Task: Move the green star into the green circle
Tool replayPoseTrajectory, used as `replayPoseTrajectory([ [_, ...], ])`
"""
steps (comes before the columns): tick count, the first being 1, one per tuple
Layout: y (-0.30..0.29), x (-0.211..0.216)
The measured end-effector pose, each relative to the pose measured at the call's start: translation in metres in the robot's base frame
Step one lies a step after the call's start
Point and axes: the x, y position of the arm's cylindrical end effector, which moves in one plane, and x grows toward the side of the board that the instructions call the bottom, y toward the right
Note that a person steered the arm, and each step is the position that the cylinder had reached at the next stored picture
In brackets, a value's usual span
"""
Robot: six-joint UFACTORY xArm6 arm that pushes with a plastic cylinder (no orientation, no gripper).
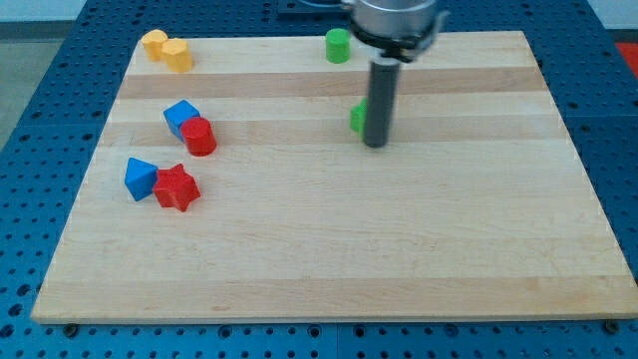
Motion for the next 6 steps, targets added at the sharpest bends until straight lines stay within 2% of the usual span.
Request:
replayPoseTrajectory([
  [1,-0.042,-0.027],
  [2,-0.035,-0.04],
  [4,-0.007,-0.015],
  [6,0.012,-0.05],
])
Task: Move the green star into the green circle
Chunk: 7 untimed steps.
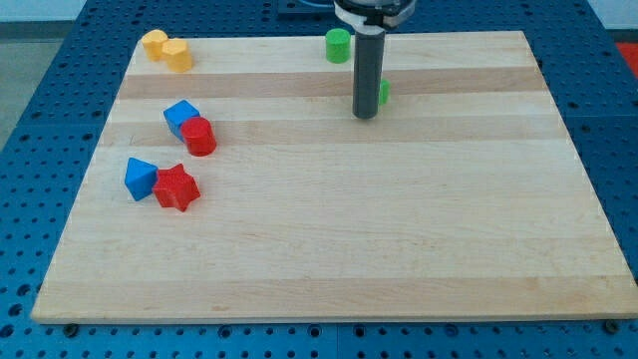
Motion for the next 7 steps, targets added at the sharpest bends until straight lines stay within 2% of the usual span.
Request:
replayPoseTrajectory([
  [3,0.055,-0.054],
  [5,0.004,-0.098],
  [6,-0.007,-0.102],
  [7,0.018,-0.098],
])
